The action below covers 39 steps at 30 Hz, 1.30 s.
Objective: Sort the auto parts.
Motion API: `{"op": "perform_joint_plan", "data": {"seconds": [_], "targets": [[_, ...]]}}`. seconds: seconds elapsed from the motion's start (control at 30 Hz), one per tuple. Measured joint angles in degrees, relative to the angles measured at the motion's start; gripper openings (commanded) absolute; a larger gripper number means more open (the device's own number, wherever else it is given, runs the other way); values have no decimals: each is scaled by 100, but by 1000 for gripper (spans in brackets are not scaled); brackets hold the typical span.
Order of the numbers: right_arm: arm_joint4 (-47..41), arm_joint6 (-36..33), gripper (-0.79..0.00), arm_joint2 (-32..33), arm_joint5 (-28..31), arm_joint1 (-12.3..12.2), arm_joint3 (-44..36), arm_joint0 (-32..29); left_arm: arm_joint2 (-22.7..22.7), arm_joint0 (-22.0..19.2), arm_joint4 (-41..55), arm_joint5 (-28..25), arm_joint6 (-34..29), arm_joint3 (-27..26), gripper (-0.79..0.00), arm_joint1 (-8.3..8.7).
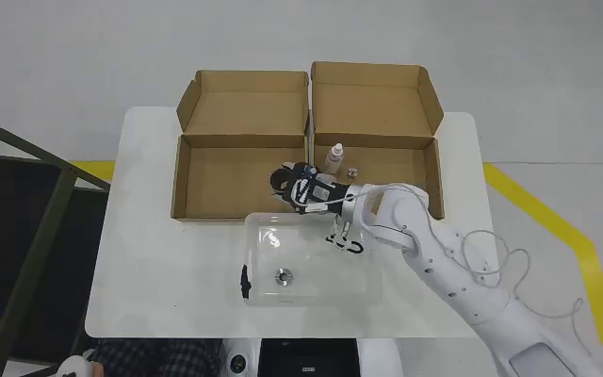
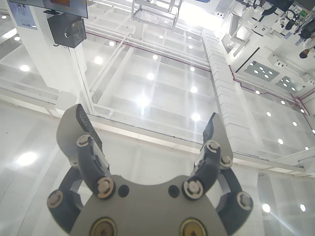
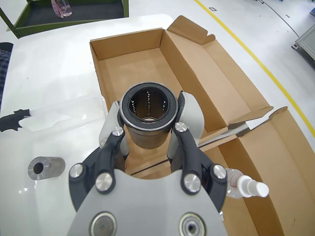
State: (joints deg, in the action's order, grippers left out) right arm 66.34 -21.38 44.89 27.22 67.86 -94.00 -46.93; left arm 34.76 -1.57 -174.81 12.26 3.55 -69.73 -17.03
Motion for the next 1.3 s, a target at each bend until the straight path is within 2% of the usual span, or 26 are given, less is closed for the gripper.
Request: {"op": "perform_joint_plan", "data": {"seconds": [0.53,0.63,0.93,1.03,1.3], "targets": [[104,-501,-785,-658,-262,423,980,623,0,0,0,0,0,0,0,0],[122,-598,-674,-700,-255,472,1069,673,0,0,0,0,0,0,0,0],[192,-877,-640,-767,-127,581,1256,780,0,0,0,0,0,0,0,0],[217,-963,-579,-764,-73,605,1278,799,0,0,0,0,0,0,0,0],[259,-1184,-511,-796,43,687,1399,882,0,0,0,0,0,0,0,0]]}}
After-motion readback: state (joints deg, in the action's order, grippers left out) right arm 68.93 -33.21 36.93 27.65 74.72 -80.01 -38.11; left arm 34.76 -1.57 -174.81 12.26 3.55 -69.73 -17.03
